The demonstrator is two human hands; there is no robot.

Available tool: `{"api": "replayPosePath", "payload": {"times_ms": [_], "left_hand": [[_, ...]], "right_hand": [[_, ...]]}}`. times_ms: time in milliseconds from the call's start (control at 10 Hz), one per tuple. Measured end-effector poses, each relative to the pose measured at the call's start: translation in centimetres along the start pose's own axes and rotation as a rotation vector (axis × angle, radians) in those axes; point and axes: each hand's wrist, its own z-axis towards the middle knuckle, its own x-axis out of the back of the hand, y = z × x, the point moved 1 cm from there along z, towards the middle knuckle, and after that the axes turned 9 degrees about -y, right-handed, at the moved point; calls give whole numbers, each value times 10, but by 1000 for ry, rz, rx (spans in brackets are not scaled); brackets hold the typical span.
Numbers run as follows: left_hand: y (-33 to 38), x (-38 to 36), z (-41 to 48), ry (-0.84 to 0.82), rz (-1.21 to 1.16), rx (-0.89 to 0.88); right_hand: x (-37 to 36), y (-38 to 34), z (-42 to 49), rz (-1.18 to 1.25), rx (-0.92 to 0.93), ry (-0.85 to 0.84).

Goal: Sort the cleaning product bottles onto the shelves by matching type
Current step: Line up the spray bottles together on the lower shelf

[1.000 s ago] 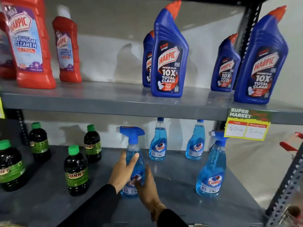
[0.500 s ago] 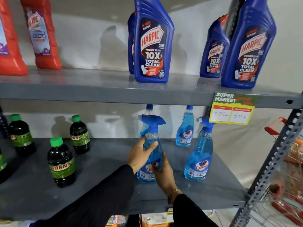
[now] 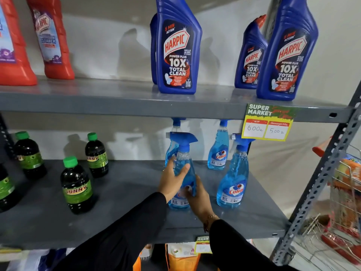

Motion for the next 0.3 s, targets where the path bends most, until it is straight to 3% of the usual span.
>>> {"api": "replayPosePath", "payload": {"times_ms": [100, 200, 300], "left_hand": [[4, 6, -23, 169, 103, -79], [19, 26, -51, 335, 389, -419], [38, 53, -72, 446, 701, -780]], "right_hand": [[-2, -3, -14, -78, 28, 82], [-9, -6, -42, -221, 140, 232], [-37, -9, -119, -420, 510, 63]]}}
